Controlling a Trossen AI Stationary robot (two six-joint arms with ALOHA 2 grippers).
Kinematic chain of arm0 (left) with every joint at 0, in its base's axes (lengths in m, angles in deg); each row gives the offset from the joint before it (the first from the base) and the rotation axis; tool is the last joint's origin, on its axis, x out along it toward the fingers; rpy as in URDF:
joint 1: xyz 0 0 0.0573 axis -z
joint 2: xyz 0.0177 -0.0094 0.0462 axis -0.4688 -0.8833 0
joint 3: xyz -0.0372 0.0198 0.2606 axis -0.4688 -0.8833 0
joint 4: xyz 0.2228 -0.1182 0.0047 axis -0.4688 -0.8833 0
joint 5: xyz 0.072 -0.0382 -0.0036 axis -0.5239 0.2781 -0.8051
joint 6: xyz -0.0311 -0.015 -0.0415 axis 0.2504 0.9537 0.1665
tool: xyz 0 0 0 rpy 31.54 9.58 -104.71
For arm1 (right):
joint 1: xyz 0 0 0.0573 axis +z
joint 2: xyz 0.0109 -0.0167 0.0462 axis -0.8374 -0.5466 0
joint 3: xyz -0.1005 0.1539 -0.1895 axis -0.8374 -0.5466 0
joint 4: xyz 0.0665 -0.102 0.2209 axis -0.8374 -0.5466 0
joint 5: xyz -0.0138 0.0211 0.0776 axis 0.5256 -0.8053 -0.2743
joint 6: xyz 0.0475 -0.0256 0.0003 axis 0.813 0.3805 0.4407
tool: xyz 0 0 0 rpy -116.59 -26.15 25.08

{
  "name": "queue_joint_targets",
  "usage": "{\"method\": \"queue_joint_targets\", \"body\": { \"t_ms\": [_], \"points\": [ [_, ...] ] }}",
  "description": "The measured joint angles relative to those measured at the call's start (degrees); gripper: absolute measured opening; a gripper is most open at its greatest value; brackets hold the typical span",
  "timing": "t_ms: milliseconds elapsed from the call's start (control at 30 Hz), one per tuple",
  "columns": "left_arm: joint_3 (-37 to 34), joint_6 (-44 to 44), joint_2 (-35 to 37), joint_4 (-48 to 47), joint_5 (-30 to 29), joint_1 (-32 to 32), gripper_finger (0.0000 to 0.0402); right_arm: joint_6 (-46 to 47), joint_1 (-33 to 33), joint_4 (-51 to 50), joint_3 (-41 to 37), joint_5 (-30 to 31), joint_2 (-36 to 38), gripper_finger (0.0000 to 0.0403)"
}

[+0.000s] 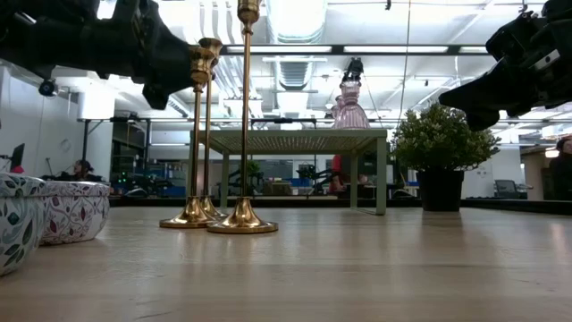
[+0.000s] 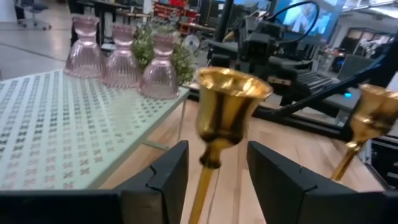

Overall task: Pick & Place candle stick holders
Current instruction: Put the top left gold candle holder on the shelf

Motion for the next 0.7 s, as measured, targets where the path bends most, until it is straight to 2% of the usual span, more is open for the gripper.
{"method": "queue_joint_targets", "body": {
  "t_ms": [333, 700],
  "points": [
    [0.08, -0.74, -1.53, 0.41, -1.0, -0.02, 0.0153, 0.0, 0.02, 0.0, 0.0, -0.01, 0.0, 0.0008],
    [0.17, -0.62, -1.25, 3.72, -1.42, -0.02, 0.0039, 0.0, 0.01, 0.0, 0.0, -0.01, 0.0, 0.0008]
  ]
}}
